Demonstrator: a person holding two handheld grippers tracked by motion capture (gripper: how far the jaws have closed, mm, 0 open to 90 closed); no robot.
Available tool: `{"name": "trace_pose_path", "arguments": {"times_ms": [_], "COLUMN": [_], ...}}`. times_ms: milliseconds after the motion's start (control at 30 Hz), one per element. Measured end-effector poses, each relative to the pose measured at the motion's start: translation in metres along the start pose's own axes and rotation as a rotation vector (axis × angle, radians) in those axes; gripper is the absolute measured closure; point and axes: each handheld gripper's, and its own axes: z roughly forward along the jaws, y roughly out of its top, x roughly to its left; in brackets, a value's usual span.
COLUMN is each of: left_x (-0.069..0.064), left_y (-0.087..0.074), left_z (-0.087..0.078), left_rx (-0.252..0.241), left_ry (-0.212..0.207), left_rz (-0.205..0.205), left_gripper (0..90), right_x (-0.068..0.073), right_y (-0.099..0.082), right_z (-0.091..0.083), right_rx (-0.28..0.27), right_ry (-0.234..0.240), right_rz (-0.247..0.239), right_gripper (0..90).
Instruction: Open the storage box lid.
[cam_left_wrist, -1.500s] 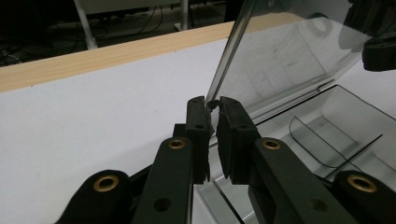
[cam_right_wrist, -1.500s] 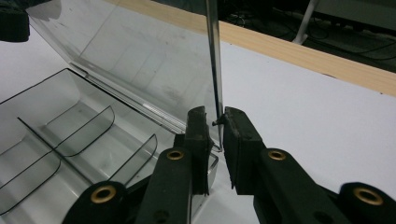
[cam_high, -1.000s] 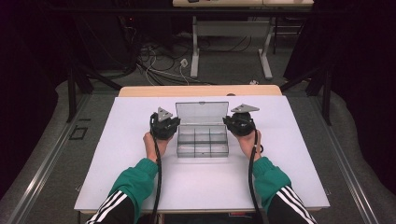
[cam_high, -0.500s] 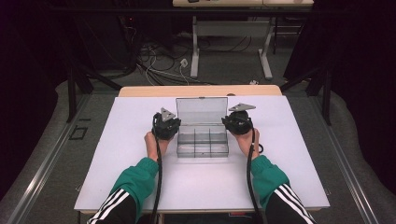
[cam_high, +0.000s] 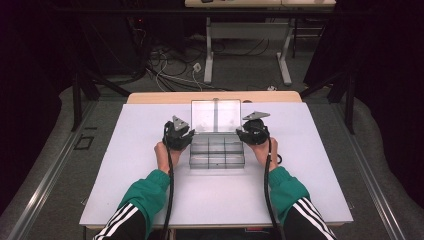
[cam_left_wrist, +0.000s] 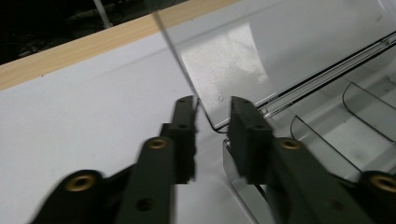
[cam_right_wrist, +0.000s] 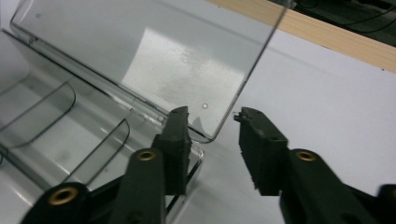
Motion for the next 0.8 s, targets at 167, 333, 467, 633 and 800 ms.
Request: {"name": "trace_pose_path", "arguments": {"times_ms": [167, 333, 467, 633, 800], "left_x": [-0.004, -0.002, 0.002, 0.011, 0.014], "left_y": [-0.003, -0.011, -0.021, -0.036, -0.046], "left_z": [-0.015, -0.030, -0.043, -0.059, -0.071], "left_rx": [0.008, 0.043, 0.071, 0.103, 0.130], "left_ry": [0.002, -0.034, -0.045, -0.040, -0.055], "left_rz": [0.031, 0.030, 0.042, 0.062, 0.065], "left_gripper": [42.9, 29.0, 22.1, 16.2, 12.5], "right_x": [-0.001, -0.002, -0.006, -0.010, -0.015], "right_y": [-0.003, -0.012, -0.021, -0.031, -0.038], "right_z": [-0.007, -0.019, -0.030, -0.039, -0.047], "right_rx": [0.047, 0.056, 0.059, 0.058, 0.061], "right_ry": [0.061, 0.107, 0.130, 0.148, 0.169], "right_rz": [-0.019, -0.038, -0.023, -0.020, -0.005], "right_gripper": [42.1, 32.4, 25.6, 21.7, 17.8]}}
